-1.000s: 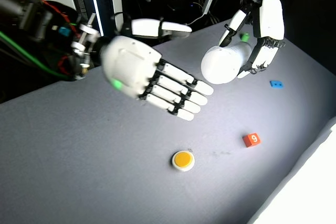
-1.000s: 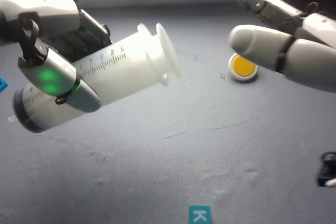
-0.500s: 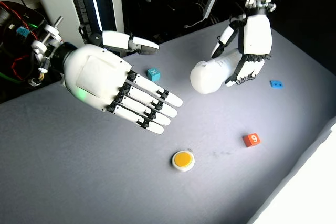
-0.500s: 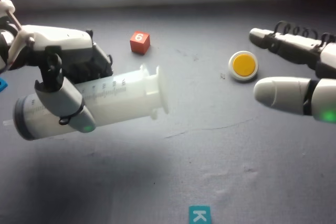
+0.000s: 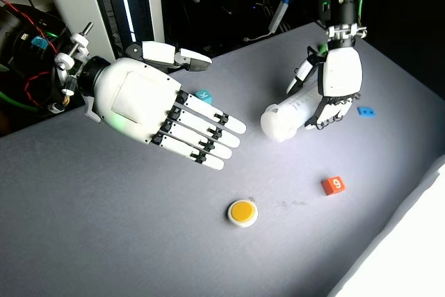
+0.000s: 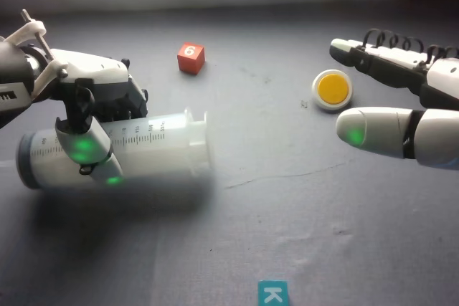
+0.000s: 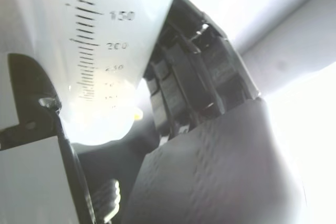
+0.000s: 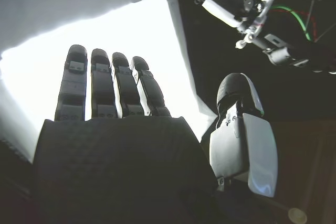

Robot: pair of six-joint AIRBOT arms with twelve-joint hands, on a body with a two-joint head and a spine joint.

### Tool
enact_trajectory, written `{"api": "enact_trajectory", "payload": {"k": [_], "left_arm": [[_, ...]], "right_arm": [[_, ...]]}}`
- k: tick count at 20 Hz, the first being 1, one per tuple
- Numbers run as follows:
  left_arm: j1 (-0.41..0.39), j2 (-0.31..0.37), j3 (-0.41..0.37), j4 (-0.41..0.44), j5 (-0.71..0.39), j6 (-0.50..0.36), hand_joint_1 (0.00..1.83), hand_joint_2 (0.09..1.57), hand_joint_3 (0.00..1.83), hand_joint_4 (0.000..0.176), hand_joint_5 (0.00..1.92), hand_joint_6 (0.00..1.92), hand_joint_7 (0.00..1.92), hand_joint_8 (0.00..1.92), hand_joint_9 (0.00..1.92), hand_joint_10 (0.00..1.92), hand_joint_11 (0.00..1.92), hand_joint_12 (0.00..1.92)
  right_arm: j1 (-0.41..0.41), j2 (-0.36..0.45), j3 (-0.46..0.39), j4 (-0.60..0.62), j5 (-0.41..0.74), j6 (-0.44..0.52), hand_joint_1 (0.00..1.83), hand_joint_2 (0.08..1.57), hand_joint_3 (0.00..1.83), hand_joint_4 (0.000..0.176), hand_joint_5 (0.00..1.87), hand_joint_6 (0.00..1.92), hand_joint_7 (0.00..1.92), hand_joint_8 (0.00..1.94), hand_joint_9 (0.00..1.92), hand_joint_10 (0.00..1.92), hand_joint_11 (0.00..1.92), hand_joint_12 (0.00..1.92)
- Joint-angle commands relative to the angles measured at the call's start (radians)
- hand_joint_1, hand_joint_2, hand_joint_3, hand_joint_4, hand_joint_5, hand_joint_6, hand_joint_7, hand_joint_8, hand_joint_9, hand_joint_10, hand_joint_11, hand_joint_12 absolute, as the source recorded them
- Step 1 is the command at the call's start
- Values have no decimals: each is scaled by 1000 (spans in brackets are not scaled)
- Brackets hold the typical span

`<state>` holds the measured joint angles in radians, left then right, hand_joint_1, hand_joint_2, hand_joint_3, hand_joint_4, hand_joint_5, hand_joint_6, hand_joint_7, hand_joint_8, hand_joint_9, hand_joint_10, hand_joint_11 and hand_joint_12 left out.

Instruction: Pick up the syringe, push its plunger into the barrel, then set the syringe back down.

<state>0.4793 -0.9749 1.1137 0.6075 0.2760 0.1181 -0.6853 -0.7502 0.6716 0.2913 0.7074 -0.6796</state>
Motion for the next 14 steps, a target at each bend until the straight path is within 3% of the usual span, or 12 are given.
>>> {"api": "enact_trajectory", "payload": {"k": [1, 3, 4, 5, 6, 8, 9, 10, 11, 12, 14], "left_arm": [[-3, -3, 6, 27, -58, -2, 1369, 1125, 1, 0, 869, 1200, 1015, 928, 861, 1229, 591, 1394], [5, -4, 5, 37, -57, -2, 1367, 1131, 2, 0, 856, 1220, 993, 948, 860, 1234, 615, 1359], [8, -4, 4, 37, -57, -2, 1218, 1178, 8, 0, 780, 1311, 914, 1089, 763, 1006, 486, 1370], [11, -5, 4, 38, -57, -2, 1116, 1150, 0, 0, 646, 789, 785, 706, 707, 807, 381, 1335], [13, -5, 4, 47, -57, -2, 986, 1135, 0, 0, 526, 406, 673, 344, 592, 531, 227, 1286], [16, -5, 0, 50, -57, -2, 792, 1086, 0, 0, 350, 64, 468, 34, 408, 174, 21, 1198], [14, -5, -2, 50, -57, -2, 676, 1016, 0, 0, 245, 12, 308, 6, 272, 70, 3, 957], [12, -4, -3, 50, -57, -2, 508, 871, 0, 0, 63, 8, 85, 17, 94, 24, 0, 555], [10, -4, -4, 50, -57, -2, 425, 788, 0, 0, 12, 1, 16, 3, 18, 4, 0, 295], [5, -2, -5, 50, -57, -2, 475, 727, 0, 0, 2, 0, 2, 0, 3, 0, 0, 58], [-7, 4, -9, 50, -57, -2, 501, 728, 0, 0, 0, 0, 0, 0, 0, 0, 0, 1]], "right_arm": [[14, 3, -1, -16, 124, 2, 0, 1120, 0, 0, 0, 0, 0, 0, 0, 0, 0, 0], [14, 1, -1, -16, 124, 3, 0, 1124, 0, 0, 0, 0, 0, 0, 0, 0, 0, 0], [13, -1, -1, -16, 125, 3, 0, 1125, 0, 0, 0, 0, 0, 0, 0, 0, 0, 0], [13, -2, -1, -16, 125, 3, 0, 1127, 1, 0, 0, 0, 0, 0, 0, 0, 0, 0], [12, -2, -1, -16, 125, 3, 0, 1124, 0, 0, 0, 0, 0, 0, 0, 0, 0, 0], [12, -2, -1, -16, 128, 3, 0, 1126, 1, 0, 0, 0, 0, 0, 0, 0, 0, 0], [12, -2, -1, -16, 128, 3, 0, 1125, 0, 0, 0, 0, 0, 0, 0, 0, 0, 0], [11, -2, -1, -16, 129, 3, 0, 1127, 1, 0, 0, 0, 0, 0, 0, 0, 0, 0], [11, -2, -1, -16, 129, 3, 0, 1130, 2, 0, 0, 0, 0, 0, 0, 0, 0, 0], [11, -2, 0, -16, 130, 3, 0, 1128, 1, 0, 0, 0, 0, 0, 0, 0, 0, 0], [11, -2, 0, -16, 131, 3, 0, 1128, 1, 0, 0, 0, 0, 0, 0, 0, 0, 0]]}}
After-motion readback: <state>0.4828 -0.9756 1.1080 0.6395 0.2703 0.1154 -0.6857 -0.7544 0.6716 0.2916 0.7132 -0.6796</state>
